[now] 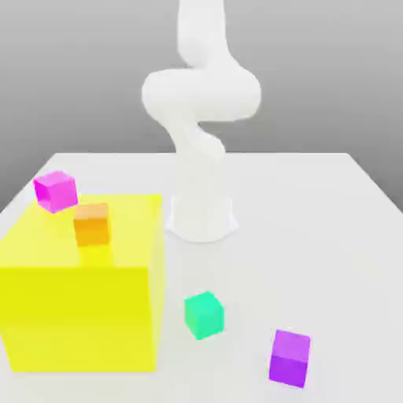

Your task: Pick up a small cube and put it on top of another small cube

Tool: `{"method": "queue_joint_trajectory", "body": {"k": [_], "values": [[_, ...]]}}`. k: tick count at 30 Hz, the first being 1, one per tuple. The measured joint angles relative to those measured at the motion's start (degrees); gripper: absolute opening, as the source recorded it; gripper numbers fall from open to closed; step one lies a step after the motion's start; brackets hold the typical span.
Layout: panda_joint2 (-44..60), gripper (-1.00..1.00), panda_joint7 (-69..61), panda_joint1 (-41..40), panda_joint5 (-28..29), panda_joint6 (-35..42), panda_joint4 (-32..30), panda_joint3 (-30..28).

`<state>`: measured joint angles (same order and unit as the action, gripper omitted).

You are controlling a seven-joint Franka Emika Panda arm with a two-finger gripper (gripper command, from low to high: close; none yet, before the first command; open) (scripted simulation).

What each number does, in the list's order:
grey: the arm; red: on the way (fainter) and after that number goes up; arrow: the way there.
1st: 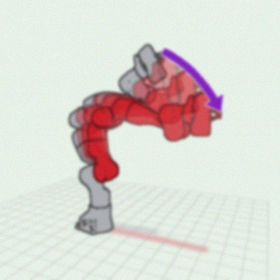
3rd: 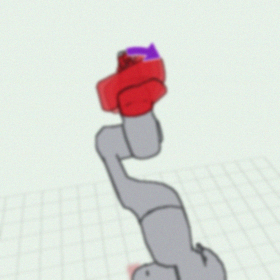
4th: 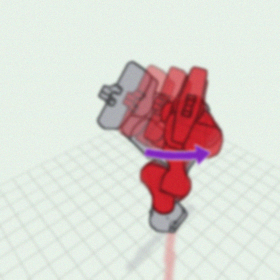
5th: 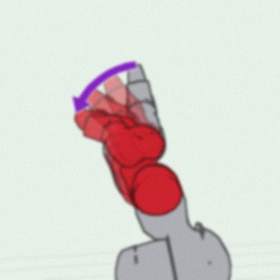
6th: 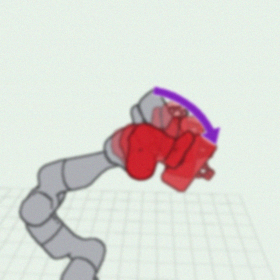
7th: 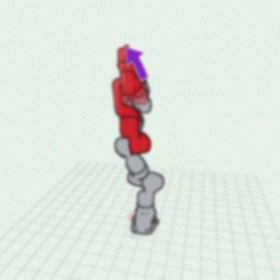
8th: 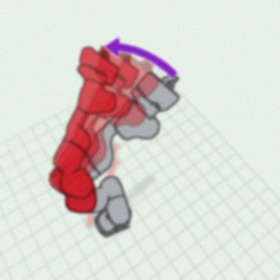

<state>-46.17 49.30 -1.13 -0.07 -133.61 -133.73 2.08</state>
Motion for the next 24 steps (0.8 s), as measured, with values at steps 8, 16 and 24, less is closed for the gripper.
{"method": "queue_joint_trajectory", "body": {"k": [8, 16, 24], "values": [[12.35, 0.00, 16.30, -4.11, -4.17, -9.88, -10.77, 4.22], [26.03, 0.00, 34.24, -7.86, -6.97, -20.02, -21.82, 9.34], [40.37, 0.00, 54.21, -12.98, -5.11, -29.73, -32.23, 14.66]]}}
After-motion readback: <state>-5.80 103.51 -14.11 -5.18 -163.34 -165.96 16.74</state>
